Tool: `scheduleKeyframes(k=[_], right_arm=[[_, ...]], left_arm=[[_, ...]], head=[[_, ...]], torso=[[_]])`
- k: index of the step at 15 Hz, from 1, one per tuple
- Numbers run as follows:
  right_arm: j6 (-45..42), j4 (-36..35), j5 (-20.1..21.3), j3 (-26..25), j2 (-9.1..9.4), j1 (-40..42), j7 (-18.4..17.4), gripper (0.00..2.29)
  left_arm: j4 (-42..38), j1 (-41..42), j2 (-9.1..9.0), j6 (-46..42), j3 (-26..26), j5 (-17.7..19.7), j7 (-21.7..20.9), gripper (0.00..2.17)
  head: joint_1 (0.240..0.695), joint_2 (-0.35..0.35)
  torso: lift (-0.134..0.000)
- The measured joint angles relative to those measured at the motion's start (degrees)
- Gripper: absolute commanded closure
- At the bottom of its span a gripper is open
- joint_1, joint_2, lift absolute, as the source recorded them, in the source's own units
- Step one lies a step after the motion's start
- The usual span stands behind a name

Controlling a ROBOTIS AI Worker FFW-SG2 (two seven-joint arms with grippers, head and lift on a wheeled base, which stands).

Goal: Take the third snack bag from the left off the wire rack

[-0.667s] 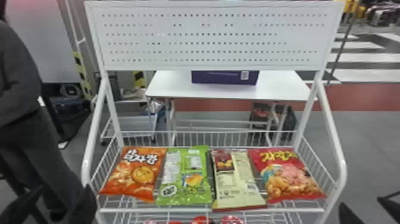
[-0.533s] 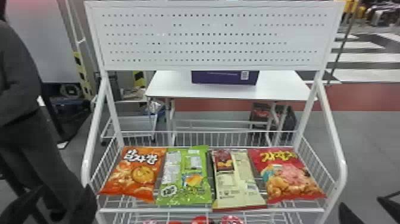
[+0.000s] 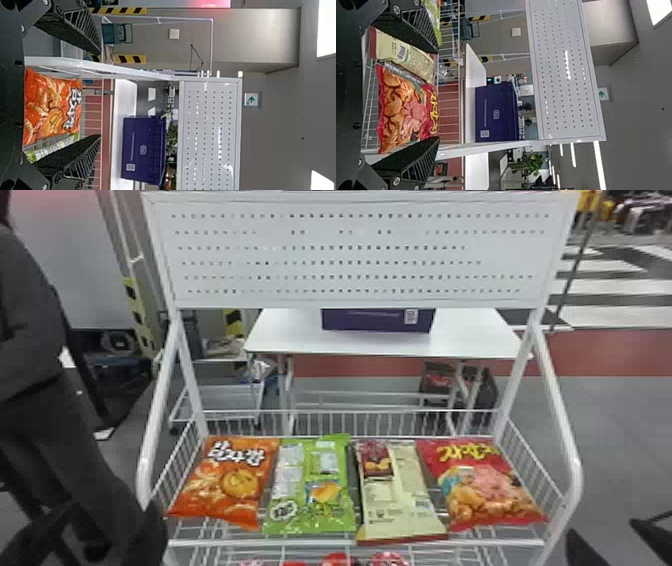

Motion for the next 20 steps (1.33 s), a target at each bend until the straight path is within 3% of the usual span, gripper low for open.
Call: scheduleKeyframes(k=[2, 4, 7, 10, 14, 15, 17, 18, 20], right_arm=[[0.9, 1.8, 0.8, 2.0, -0.38, -2.6, -1.2, 0.12], [6.5, 6.3, 3.9, 7.0, -0.21, -10.4, -1.8, 0.12], [16.1, 16.4, 8.4, 15.9, 2.25, -26.4, -1.7, 0.12], [25.5, 26.1, 9.1, 23.3, 4.05, -40.2, -1.7, 0.12], [28.8, 35.0, 9.8, 29.9, 5.49, -49.0, -1.6, 0.25], [30.1, 36.0, 10.7, 30.7, 5.84, -49.9, -1.6, 0.56], [33.9, 37.2, 11.7, 31.5, 6.19, -51.3, -1.4, 1.9], [35.5, 37.3, 11.9, 31.6, 6.23, -51.6, -1.3, 2.25], [37.7, 36.0, 12.3, 31.4, 6.07, -51.4, -0.9, 2.24]], left_arm=[[-0.2, 0.2, -0.06, 0.0, -0.1, -0.1, 0.0, 0.15], [-0.3, 0.2, -0.18, 0.0, -0.5, -0.3, 0.0, 0.15], [-0.2, 0.3, -0.29, 0.2, -1.0, -0.7, 0.0, 0.15], [0.0, 0.4, -0.36, 0.3, -1.0, -0.8, 0.0, 0.15], [0.4, 0.1, -0.28, 0.4, -1.4, -0.9, 0.0, 0.15], [0.5, 0.0, -0.23, 0.4, -1.4, -0.9, 0.0, 0.15], [0.6, -0.2, -0.12, 0.5, -1.4, -0.9, 0.0, 0.15], [0.7, -0.2, -0.06, 0.5, -1.4, -0.9, 0.0, 0.15], [0.8, -0.4, 0.05, 0.5, -1.4, -0.9, 0.0, 0.15]], head=[[0.499, 0.0], [0.499, 0.0], [0.499, 0.0], [0.499, 0.0], [0.499, 0.0], [0.499, 0.0], [0.499, 0.0], [0.499, 0.0], [0.499, 0.0]], torso=[[0.0], [0.0], [0.0], [0.0], [0.0], [0.0], [0.0], [0.0], [0.0]])
